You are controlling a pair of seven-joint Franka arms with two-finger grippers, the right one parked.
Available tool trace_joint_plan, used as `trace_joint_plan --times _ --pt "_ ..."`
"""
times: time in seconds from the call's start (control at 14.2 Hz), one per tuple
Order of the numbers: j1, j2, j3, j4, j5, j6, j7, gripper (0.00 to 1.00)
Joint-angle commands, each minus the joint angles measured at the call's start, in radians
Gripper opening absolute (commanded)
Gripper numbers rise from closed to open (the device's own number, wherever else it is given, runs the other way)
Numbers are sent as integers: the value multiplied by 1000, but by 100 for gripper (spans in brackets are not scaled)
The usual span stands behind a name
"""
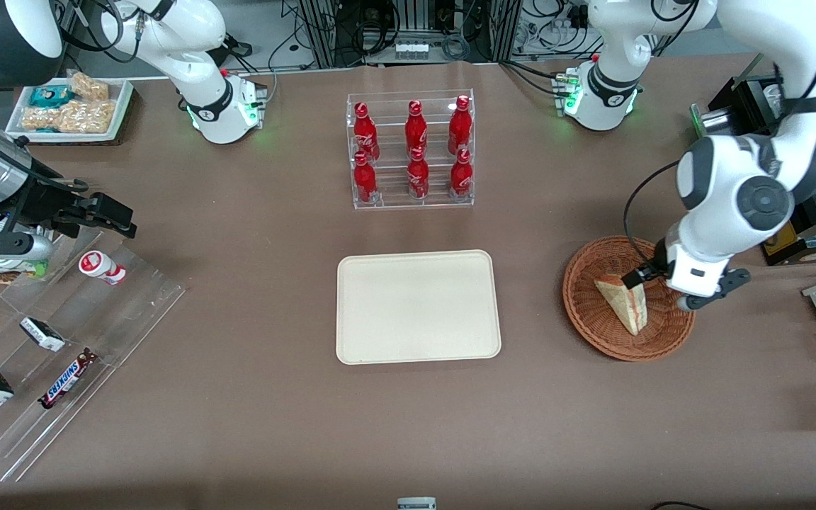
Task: Place sandwich from basket to tray
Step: 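Close the left gripper on the sandwich and lift it from the basket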
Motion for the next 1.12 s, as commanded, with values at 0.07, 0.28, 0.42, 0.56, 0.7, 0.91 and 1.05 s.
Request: trace_joint_plan --times 0.07,0.28,0.42,0.56,0.7,0.91,1.05 --pt "-17 103 3 -16 23 85 -22 87" --pt "-14 126 3 10 22 86 -17 0" --pt "-12 91 3 57 22 24 -13 0" --pt "-17 73 1 153 20 -131 -11 0" --pt "-20 60 -23 287 14 -277 -17 0" --pt "-37 80 -167 445 14 -418 -64 0" --pt "-118 121 -221 471 20 -394 -147 0"
